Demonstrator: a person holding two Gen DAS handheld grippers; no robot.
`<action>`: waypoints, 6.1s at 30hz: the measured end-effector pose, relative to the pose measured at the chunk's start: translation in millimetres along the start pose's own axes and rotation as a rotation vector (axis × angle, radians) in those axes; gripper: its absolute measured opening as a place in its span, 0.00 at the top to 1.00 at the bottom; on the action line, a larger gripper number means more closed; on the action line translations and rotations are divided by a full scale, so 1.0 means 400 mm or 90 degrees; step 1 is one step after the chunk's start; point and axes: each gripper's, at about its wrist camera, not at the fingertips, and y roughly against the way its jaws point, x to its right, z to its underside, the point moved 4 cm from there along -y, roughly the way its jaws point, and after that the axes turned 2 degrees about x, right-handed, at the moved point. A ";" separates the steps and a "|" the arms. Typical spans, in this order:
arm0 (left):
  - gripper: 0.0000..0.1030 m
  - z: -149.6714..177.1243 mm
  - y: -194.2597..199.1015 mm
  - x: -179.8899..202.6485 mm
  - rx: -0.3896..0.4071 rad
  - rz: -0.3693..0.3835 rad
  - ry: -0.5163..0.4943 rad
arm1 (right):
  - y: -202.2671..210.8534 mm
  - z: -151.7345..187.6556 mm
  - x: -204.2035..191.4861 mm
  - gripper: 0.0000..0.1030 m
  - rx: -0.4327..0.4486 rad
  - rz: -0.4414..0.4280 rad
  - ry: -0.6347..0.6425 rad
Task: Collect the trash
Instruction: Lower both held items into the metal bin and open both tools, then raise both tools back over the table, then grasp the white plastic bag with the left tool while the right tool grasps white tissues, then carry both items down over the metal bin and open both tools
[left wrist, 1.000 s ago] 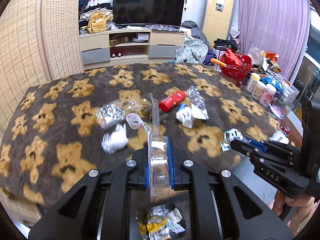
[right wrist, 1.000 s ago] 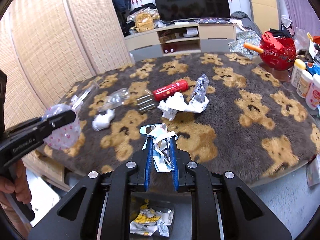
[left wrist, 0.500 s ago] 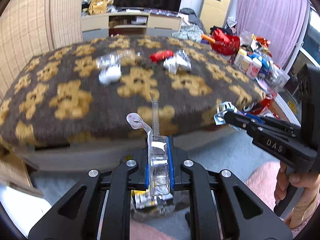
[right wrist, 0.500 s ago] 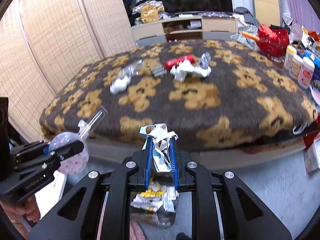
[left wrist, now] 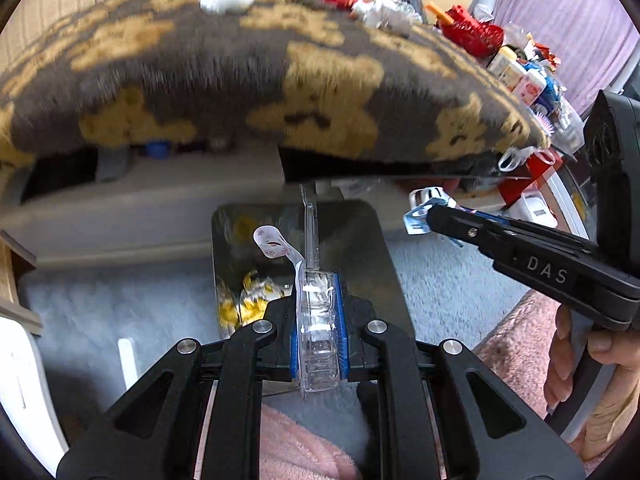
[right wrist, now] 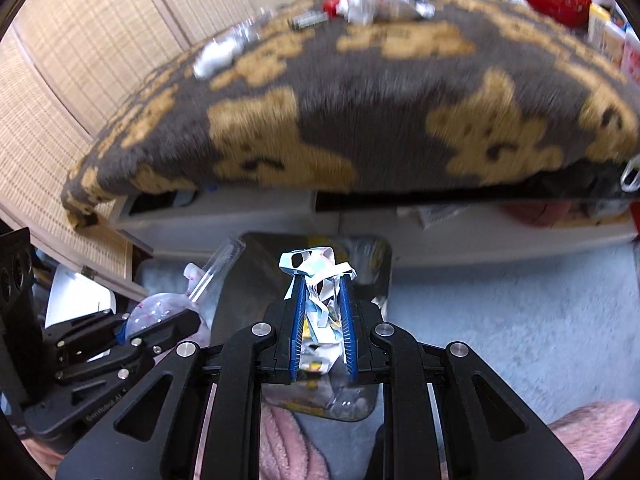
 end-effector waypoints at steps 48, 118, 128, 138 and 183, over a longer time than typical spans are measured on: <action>0.17 -0.098 0.165 -0.006 0.093 -0.046 -0.017 | 0.140 -0.126 0.072 0.07 0.087 0.036 -0.040; 0.84 -0.417 0.103 -0.038 0.127 -0.035 -0.042 | 0.087 -0.423 0.082 0.87 0.145 0.031 -0.004; 0.84 -0.339 0.224 0.026 0.161 -0.027 -0.058 | 0.212 -0.332 0.039 0.87 0.175 0.013 0.013; 0.84 -0.214 0.261 0.037 0.148 -0.009 -0.041 | 0.253 -0.211 -0.013 0.87 0.153 -0.005 0.038; 0.80 0.056 -0.103 -0.059 -0.058 -0.019 0.029 | -0.131 0.038 0.021 0.84 -0.093 -0.016 -0.019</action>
